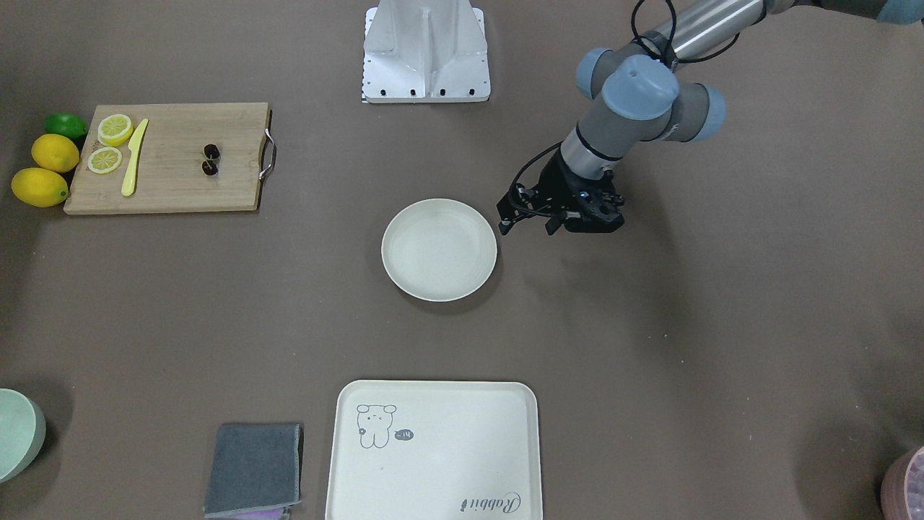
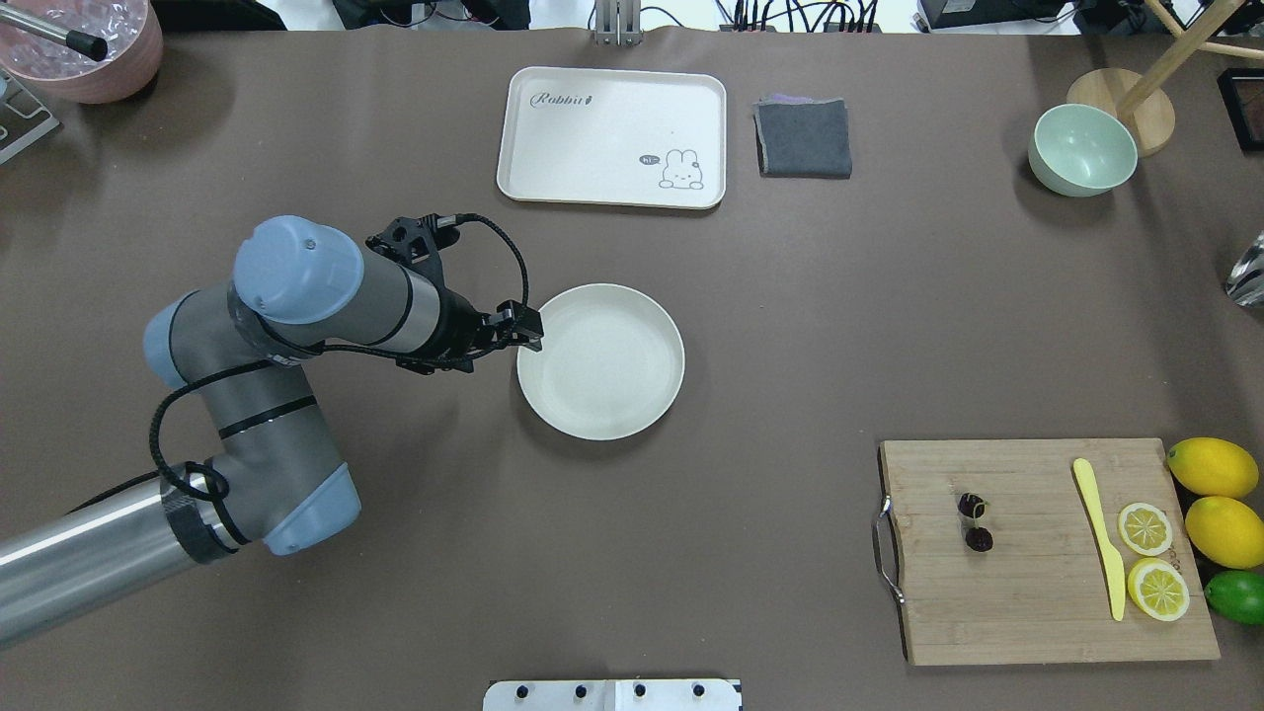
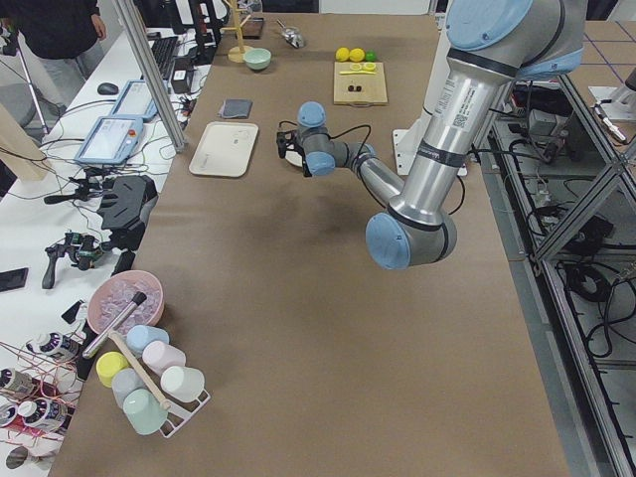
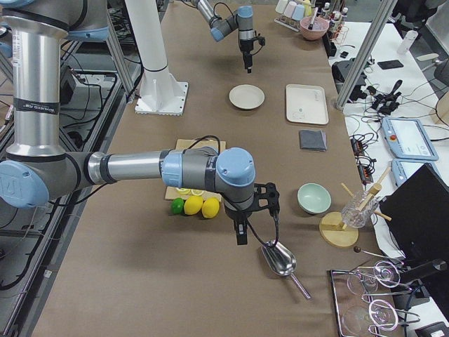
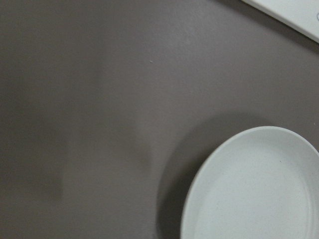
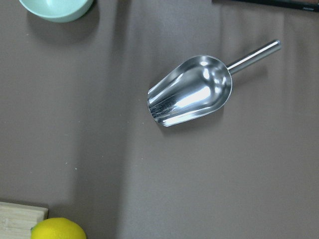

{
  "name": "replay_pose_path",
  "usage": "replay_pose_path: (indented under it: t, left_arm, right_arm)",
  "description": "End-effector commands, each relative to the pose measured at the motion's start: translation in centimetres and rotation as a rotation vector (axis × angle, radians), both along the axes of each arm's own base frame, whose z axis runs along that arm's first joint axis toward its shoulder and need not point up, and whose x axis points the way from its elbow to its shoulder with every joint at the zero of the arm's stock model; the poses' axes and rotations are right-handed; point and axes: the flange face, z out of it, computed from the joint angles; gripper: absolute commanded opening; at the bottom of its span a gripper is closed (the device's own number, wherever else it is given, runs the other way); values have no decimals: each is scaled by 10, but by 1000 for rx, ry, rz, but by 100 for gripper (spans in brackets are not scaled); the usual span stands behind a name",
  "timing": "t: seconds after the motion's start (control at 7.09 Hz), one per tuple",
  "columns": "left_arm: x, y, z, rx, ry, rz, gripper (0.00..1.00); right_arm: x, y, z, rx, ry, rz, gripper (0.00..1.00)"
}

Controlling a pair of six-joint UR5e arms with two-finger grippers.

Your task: Place red cherry on plate

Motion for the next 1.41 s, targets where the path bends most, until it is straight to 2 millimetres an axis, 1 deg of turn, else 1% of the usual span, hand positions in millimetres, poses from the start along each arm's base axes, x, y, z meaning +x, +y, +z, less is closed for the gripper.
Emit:
replay_pose_path:
  t: [0.0,0.14,0.28,0.42,0.56,0.71,0.85,0.99,1.13,1.27]
  left_arm:
    - [-135,-24,58,20,-16,27,98]
    - [-204,-30,109,82,-58,50,98]
    - [-272,-29,151,136,-81,58,98]
    - [-316,-25,173,149,-85,49,98]
    - [-346,-27,182,152,-94,43,98]
    - [-367,-22,191,182,-113,55,98]
    - [-370,-22,195,185,-116,70,98]
    - [-369,-22,194,185,-116,71,98]
    - [-369,-23,192,189,-116,72,98]
    - [-371,-23,186,202,-111,68,98]
  right_arm:
    - [-13,-41,-72,-6,-4,-30,100]
    - [-32,-67,-120,-16,-7,-61,100]
    - [-67,-80,-170,-28,-29,-53,100]
    - [-111,-74,-219,-46,-48,-19,100]
    - [-152,-60,-258,-45,-66,-15,100]
    - [-180,-44,-276,-65,-78,-16,100]
    - [-183,-19,-284,-42,-86,-32,100]
    - [-191,3,-285,-44,-90,-55,100]
    - [-195,30,-271,-92,-85,-57,100]
    - [-195,46,-261,-115,-76,-61,100]
